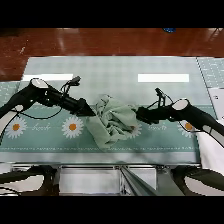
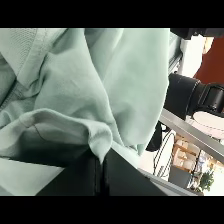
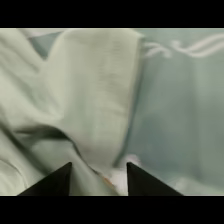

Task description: Fold the shirts.

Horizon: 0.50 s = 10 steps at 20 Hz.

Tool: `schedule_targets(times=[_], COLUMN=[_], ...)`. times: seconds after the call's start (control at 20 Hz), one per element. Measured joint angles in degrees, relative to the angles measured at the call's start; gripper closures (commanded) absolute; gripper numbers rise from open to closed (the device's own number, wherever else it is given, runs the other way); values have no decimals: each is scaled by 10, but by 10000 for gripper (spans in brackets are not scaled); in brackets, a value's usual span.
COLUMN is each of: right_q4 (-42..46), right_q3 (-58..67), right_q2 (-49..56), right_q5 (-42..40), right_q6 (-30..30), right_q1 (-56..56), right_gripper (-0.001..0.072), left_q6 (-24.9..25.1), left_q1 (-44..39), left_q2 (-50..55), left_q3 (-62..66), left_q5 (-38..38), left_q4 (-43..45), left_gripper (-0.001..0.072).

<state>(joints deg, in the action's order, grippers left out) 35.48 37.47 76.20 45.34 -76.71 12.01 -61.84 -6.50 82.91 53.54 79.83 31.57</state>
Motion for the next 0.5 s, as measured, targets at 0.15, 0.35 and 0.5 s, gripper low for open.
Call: schedule_targets(times=[0.15, 0.35, 0.5], right_q4=[-29, -49, -17], right_q3=[24, 69, 150], right_q2=[37, 53, 32], right_q5=[7, 33, 81], right_q6=[24, 66, 71], right_q1=[16, 18, -7], right_gripper=[682, 684, 684], left_q6=[0, 0, -15], left_q1=[0, 7, 35], left_q2=[0, 0, -14], left_q3=[0, 5, 43], left_q5=[-5, -16, -16], left_q4=[0, 0, 1], left_gripper=[684, 684, 684])
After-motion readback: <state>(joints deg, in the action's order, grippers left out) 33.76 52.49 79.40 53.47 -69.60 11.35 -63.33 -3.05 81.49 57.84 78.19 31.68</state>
